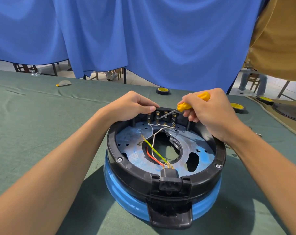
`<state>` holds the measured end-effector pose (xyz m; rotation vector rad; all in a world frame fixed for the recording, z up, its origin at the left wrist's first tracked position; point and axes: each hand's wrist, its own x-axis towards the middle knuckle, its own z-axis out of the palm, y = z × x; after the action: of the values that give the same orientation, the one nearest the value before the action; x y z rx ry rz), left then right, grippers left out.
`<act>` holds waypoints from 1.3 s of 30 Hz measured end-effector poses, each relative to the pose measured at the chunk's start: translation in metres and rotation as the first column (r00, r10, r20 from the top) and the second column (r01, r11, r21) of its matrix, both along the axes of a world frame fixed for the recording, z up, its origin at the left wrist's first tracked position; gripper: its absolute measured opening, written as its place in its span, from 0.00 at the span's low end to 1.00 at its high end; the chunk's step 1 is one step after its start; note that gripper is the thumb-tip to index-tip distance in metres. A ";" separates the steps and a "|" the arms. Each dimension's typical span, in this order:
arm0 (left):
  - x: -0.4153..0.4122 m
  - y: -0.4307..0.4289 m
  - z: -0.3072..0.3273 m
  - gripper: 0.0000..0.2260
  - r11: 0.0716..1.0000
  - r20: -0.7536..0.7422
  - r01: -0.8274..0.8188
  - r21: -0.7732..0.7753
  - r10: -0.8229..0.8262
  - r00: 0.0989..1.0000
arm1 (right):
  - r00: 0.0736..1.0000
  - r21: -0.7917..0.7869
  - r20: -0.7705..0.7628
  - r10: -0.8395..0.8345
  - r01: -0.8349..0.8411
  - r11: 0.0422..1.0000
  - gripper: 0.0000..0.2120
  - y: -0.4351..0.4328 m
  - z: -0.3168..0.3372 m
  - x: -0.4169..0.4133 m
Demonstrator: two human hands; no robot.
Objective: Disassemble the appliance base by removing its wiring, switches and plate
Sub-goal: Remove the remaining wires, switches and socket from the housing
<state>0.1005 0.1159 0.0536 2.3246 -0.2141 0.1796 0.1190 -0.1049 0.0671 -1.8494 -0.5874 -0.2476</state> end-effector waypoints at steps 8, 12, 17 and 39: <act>-0.001 0.000 0.001 0.08 1.000 -0.005 0.004 -0.008 -0.004 1.000 | 0.999 -0.121 0.030 0.020 -0.016 0.993 0.14 -0.001 0.000 -0.002; -0.001 0.000 0.000 0.09 1.000 -0.014 0.002 -0.014 -0.002 1.000 | 0.999 0.005 0.024 -0.029 0.029 1.000 0.15 -0.001 -0.001 -0.001; -0.002 0.000 0.000 0.08 1.000 -0.007 0.007 -0.009 -0.007 1.000 | 1.000 -0.030 0.019 -0.002 0.002 1.000 0.14 0.000 -0.002 -0.001; 0.000 0.000 0.000 0.09 1.000 -0.016 0.000 -0.012 0.000 1.000 | 0.996 -0.083 0.091 0.012 -0.005 0.997 0.14 -0.001 0.001 -0.005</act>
<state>0.1000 0.1164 0.0532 2.3131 -0.2046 0.1613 0.1139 -0.1061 0.0684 -1.9230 -0.6775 -0.3072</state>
